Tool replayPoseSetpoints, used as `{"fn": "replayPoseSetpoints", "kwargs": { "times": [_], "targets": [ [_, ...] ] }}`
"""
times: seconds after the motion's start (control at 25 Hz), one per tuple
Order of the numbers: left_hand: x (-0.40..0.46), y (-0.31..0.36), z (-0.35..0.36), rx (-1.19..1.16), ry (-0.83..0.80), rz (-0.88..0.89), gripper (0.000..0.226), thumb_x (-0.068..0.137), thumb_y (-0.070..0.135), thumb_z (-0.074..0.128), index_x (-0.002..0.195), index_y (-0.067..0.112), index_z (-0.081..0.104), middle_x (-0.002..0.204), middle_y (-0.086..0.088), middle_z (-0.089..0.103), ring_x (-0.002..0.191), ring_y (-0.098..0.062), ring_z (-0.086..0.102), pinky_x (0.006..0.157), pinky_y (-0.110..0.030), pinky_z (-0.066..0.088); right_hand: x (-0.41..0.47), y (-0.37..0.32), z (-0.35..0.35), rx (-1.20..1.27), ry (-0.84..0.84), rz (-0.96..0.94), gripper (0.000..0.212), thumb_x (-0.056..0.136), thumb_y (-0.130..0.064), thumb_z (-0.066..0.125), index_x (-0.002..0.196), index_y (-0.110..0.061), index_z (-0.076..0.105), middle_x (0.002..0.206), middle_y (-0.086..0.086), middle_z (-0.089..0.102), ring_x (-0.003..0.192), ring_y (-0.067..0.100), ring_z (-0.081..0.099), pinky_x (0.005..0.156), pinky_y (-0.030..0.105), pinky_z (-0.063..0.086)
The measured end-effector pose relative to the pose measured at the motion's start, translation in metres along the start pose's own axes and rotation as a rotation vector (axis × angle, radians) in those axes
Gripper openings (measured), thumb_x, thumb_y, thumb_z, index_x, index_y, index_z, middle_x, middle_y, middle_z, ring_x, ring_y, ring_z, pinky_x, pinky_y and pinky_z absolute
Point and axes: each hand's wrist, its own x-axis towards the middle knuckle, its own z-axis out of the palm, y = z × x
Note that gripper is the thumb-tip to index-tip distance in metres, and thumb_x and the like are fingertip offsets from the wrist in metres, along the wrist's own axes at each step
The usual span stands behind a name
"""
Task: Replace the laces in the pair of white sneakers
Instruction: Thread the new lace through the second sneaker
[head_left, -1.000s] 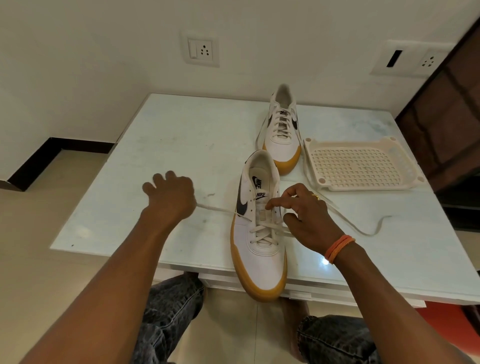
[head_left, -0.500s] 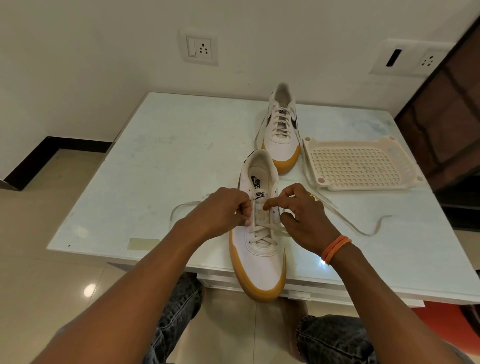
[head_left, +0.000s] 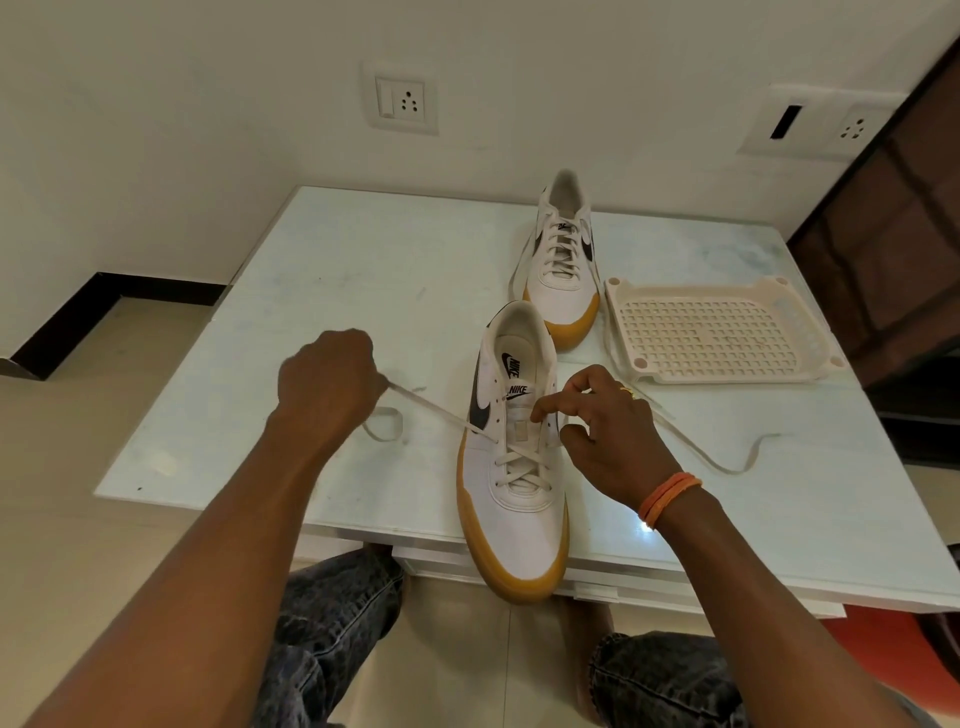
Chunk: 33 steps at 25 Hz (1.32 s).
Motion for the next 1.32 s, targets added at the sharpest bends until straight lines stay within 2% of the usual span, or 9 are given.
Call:
{"fn": "replayPoseSetpoints", "kwargs": {
  "times": [0.12, 0.24, 0.4, 0.56, 0.76, 0.84, 1.0, 1.2, 1.32],
  "targets": [
    [-0.001, 0.015, 0.018, -0.148, -0.228, 0.167, 0.025, 0.086, 0.022, 0.068, 0.109, 0.013, 0.062, 0.111, -0.005, 0.059, 0.102, -0.022, 0.057, 0.081, -0.029, 0.044, 0.0, 0.0, 0.001, 0.043, -0.004, -0.008, 0.033, 0.088, -0.01, 0.055, 0.102, -0.037, 0.069, 0.1, -0.006, 0.045, 0.094, 0.017, 0.05, 0.086, 0.041, 0.041],
    [-0.015, 0.048, 0.022, -0.375, -0.434, 0.403, 0.026, 0.082, 0.026, 0.076, 0.102, 0.015, 0.063, 0.102, 0.003, 0.061, 0.094, -0.013, 0.057, 0.078, -0.023, 0.047, 0.001, 0.001, 0.001, 0.058, -0.002, -0.022, 0.033, 0.087, -0.011, 0.056, 0.101, -0.038, 0.068, 0.097, -0.005, 0.047, 0.091, 0.017, 0.05, 0.084, 0.043, 0.043],
    [-0.021, 0.061, 0.023, -0.44, -0.429, 0.441, 0.008, 0.084, 0.016, 0.074, 0.086, 0.011, 0.068, 0.077, 0.008, 0.061, 0.07, -0.006, 0.057, 0.059, -0.013, 0.04, 0.001, 0.002, 0.002, 0.024, 0.009, -0.032, 0.032, 0.088, -0.012, 0.055, 0.102, -0.038, 0.068, 0.095, -0.004, 0.049, 0.089, 0.016, 0.049, 0.082, 0.038, 0.037],
    [-0.01, 0.042, 0.013, -0.395, -0.343, 0.356, 0.003, 0.084, 0.015, 0.074, 0.082, 0.012, 0.073, 0.07, 0.012, 0.064, 0.066, -0.001, 0.06, 0.063, -0.013, 0.043, 0.002, 0.005, 0.001, -0.08, 0.018, -0.032, 0.035, 0.089, -0.01, 0.053, 0.103, -0.039, 0.068, 0.093, -0.006, 0.049, 0.087, 0.014, 0.046, 0.081, 0.034, 0.03],
    [-0.015, 0.047, 0.024, -0.295, -0.292, 0.331, 0.021, 0.081, 0.013, 0.074, 0.101, 0.015, 0.067, 0.099, 0.003, 0.06, 0.089, -0.012, 0.058, 0.083, -0.029, 0.05, 0.0, 0.015, -0.017, 0.381, 0.062, -0.021, 0.047, 0.077, 0.013, 0.053, 0.089, -0.028, 0.072, 0.095, -0.009, 0.058, 0.089, 0.004, 0.056, 0.081, 0.02, 0.046],
    [-0.02, 0.06, 0.02, -0.394, -0.168, 0.304, 0.029, 0.082, 0.009, 0.067, 0.108, 0.019, 0.06, 0.108, 0.003, 0.052, 0.098, -0.016, 0.055, 0.085, -0.032, 0.049, -0.002, 0.032, -0.024, 0.323, 0.089, 0.013, 0.046, 0.078, 0.013, 0.055, 0.102, -0.024, 0.068, 0.105, -0.003, 0.061, 0.089, 0.006, 0.058, 0.085, 0.019, 0.048],
    [-0.045, 0.096, 0.013, -0.523, -0.01, 0.445, 0.019, 0.091, 0.011, 0.055, 0.108, 0.019, 0.058, 0.111, 0.004, 0.054, 0.095, -0.015, 0.058, 0.082, -0.033, 0.052, -0.01, 0.063, -0.006, -0.152, -0.328, 0.266, 0.078, 0.085, -0.014, 0.064, 0.149, -0.026, 0.022, 0.148, 0.01, 0.023, 0.106, 0.028, 0.057, 0.091, 0.04, 0.05],
    [-0.069, 0.113, 0.037, -0.417, -0.155, 0.673, 0.019, 0.097, 0.024, 0.053, 0.115, 0.022, 0.057, 0.115, 0.006, 0.054, 0.101, -0.013, 0.056, 0.083, -0.026, 0.048, -0.022, 0.104, -0.03, -0.276, -0.147, 0.719, 0.054, 0.091, -0.03, 0.062, 0.132, -0.007, 0.037, 0.141, 0.021, 0.024, 0.103, 0.041, 0.058, 0.089, 0.045, 0.049],
    [-0.072, 0.119, 0.049, -0.354, -0.231, 0.678, 0.021, 0.098, 0.025, 0.052, 0.117, 0.021, 0.057, 0.117, 0.004, 0.055, 0.1, -0.013, 0.056, 0.087, -0.03, 0.051, -0.031, 0.112, -0.017, -0.27, -0.171, 0.77, 0.04, 0.096, -0.02, 0.053, 0.128, -0.002, 0.039, 0.143, 0.023, 0.025, 0.108, 0.043, 0.055, 0.089, 0.043, 0.045]
  ]
}}
